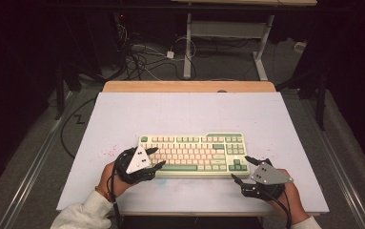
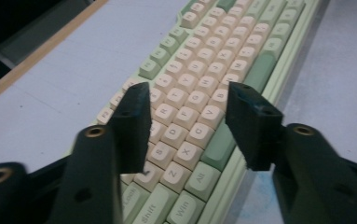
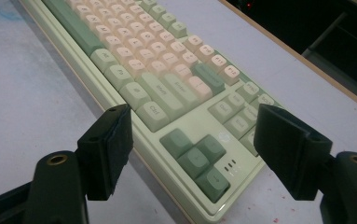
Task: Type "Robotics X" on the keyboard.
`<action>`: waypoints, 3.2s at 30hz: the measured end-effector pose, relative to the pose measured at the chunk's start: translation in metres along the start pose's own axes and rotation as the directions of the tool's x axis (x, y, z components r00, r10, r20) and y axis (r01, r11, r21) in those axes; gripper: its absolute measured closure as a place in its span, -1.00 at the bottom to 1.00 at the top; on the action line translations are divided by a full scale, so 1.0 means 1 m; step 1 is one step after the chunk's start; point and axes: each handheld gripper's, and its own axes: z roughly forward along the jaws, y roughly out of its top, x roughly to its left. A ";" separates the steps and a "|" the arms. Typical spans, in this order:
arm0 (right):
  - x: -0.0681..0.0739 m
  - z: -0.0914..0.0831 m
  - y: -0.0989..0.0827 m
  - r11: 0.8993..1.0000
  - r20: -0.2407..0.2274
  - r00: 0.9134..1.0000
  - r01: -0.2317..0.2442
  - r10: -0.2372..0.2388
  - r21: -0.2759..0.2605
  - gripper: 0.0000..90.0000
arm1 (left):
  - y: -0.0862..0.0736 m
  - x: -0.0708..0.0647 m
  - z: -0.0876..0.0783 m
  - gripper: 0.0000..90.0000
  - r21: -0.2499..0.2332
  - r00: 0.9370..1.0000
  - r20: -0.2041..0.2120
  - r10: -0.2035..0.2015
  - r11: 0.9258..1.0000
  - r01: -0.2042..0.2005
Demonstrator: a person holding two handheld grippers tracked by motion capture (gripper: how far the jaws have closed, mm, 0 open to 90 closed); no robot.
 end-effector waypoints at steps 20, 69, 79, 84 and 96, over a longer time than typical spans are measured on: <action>0.000 0.000 -0.001 1.000 0.001 1.000 0.007 -0.007 0.004 -0.35 | -0.006 -0.008 0.033 0.92 0.159 0.995 0.099 0.001 0.987 -0.016; -0.020 0.032 0.032 0.995 -0.144 0.988 -0.043 0.055 0.088 1.00 | -0.043 0.007 -0.017 -0.54 0.117 0.990 -0.113 -0.085 0.988 0.098; -0.016 0.052 0.036 0.992 -0.172 0.984 -0.023 0.044 0.120 1.00 | -0.047 0.005 -0.018 -0.54 0.127 0.990 -0.107 -0.088 0.987 0.101; -0.014 0.060 0.036 0.990 -0.178 0.983 -0.018 0.043 0.140 1.00 | -0.046 0.005 -0.019 -0.54 0.123 0.991 -0.104 -0.090 0.987 0.102; -0.012 0.073 0.034 0.985 -0.186 0.982 0.002 0.030 0.170 1.00 | -0.047 0.005 -0.018 -0.54 0.129 0.991 -0.099 -0.090 0.986 0.103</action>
